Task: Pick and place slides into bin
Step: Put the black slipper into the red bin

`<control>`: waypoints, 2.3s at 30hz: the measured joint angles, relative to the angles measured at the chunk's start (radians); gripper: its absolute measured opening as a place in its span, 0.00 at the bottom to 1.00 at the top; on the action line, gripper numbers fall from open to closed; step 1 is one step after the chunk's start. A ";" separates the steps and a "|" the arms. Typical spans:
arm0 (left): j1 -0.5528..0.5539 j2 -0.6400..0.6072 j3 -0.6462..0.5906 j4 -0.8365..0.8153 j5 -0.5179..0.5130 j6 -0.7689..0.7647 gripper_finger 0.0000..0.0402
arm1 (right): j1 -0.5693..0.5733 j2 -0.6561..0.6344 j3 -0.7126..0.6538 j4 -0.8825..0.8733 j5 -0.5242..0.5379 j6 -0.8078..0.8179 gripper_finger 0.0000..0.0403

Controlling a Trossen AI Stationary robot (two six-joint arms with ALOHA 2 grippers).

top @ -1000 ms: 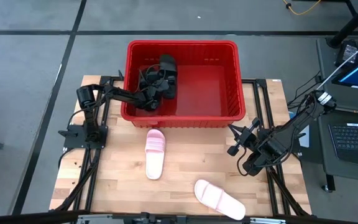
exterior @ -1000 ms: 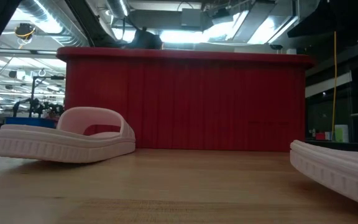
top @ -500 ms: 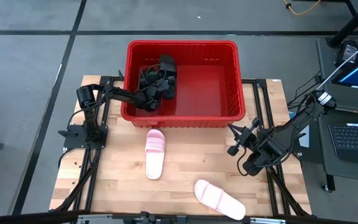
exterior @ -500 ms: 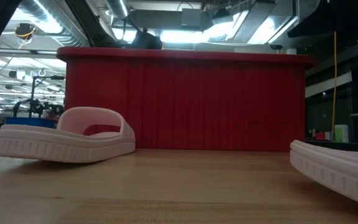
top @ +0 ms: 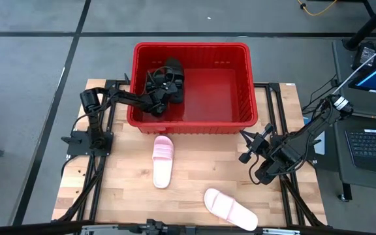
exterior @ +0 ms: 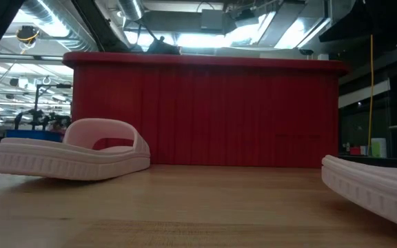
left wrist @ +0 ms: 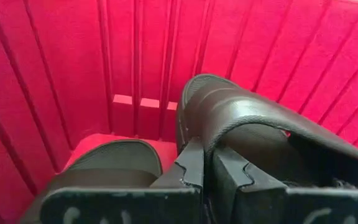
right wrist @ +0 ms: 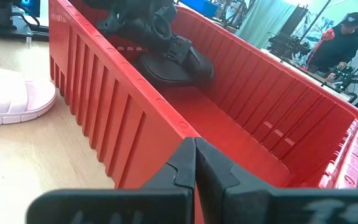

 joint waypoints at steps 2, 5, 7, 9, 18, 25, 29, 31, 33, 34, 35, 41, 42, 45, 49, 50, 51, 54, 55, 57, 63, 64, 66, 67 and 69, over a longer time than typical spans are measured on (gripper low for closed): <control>0.002 0.000 0.000 -0.001 0.005 0.000 0.01 | 0.000 0.000 0.000 0.000 0.000 0.000 0.02; 0.003 0.000 0.000 -0.002 0.007 0.000 0.01 | 0.000 0.000 0.000 -0.001 0.000 -0.001 0.02; 0.004 0.000 0.000 -0.003 0.009 0.001 0.01 | 0.000 0.000 0.000 -0.001 0.000 -0.001 0.02; 0.006 0.000 0.000 -0.003 0.016 0.001 0.01 | 0.000 0.000 0.000 -0.001 0.000 -0.001 0.02; 0.010 0.002 0.000 -0.003 0.034 0.002 0.01 | 0.000 0.000 0.000 -0.001 0.000 -0.002 0.02; 0.009 0.003 0.011 -0.009 0.038 0.005 0.01 | 0.000 0.000 0.000 -0.001 0.000 -0.002 0.02; 0.004 0.004 0.072 -0.032 0.044 0.082 0.01 | 0.000 0.000 0.000 -0.004 0.000 -0.002 0.02; 0.000 0.004 0.124 -0.111 0.039 0.121 0.01 | 0.000 0.000 0.000 -0.006 0.000 -0.002 0.02; 0.000 0.004 0.186 -0.226 0.037 0.118 0.01 | 0.000 0.000 0.000 -0.007 0.000 -0.001 0.02; 0.001 0.004 0.213 -0.285 0.037 0.109 0.01 | 0.000 0.000 0.000 -0.007 0.000 -0.001 0.02; 0.002 0.004 0.236 -0.335 0.036 0.097 0.01 | 0.000 0.000 0.000 -0.007 0.000 -0.001 0.02; 0.003 0.004 0.282 -0.414 0.033 0.056 0.01 | 0.000 0.000 0.000 -0.008 0.000 0.000 0.02; 0.003 0.004 0.282 -0.417 0.033 0.054 0.01 | 0.000 0.000 0.000 -0.008 -0.001 -0.001 0.02; 0.004 0.004 0.270 -0.419 0.031 0.021 0.01 | 0.000 0.000 0.000 -0.008 -0.009 0.000 0.02; 0.007 0.004 0.265 -0.422 0.024 0.003 0.01 | 0.000 0.000 0.000 -0.008 -0.010 0.000 0.02; 0.007 0.004 0.265 -0.423 0.024 0.002 0.01 | 0.000 0.000 0.000 -0.008 -0.012 0.000 0.02; 0.007 0.004 0.264 -0.424 0.024 0.001 0.01 | 0.000 0.000 0.000 -0.008 -0.012 0.000 0.02; 0.007 0.004 0.264 -0.428 0.023 -0.008 0.01 | 0.000 0.000 0.000 -0.008 -0.013 0.000 0.02; 0.007 0.004 0.264 -0.434 0.022 -0.014 0.01 | 0.000 0.000 0.000 -0.008 -0.012 0.000 0.02; 0.007 0.004 0.264 -0.447 0.021 -0.016 0.01 | 0.000 0.000 0.000 -0.008 -0.013 0.000 0.02; 0.010 0.004 0.263 -0.513 0.032 -0.049 0.01 | 0.000 0.000 0.000 -0.008 -0.012 0.000 0.02; 0.010 0.004 0.263 -0.517 0.037 -0.054 0.01 | 0.000 0.000 0.000 -0.008 -0.012 0.000 0.02; 0.010 0.004 0.263 -0.520 0.053 -0.062 0.01 | 0.000 0.000 0.000 -0.008 -0.012 0.000 0.02; 0.010 0.004 0.263 -0.520 0.067 -0.067 0.01 | 0.000 0.000 0.000 -0.008 -0.012 0.000 0.02; 0.010 0.012 0.263 -0.512 0.088 -0.069 0.01 | 0.000 0.000 0.000 -0.007 -0.012 0.000 0.02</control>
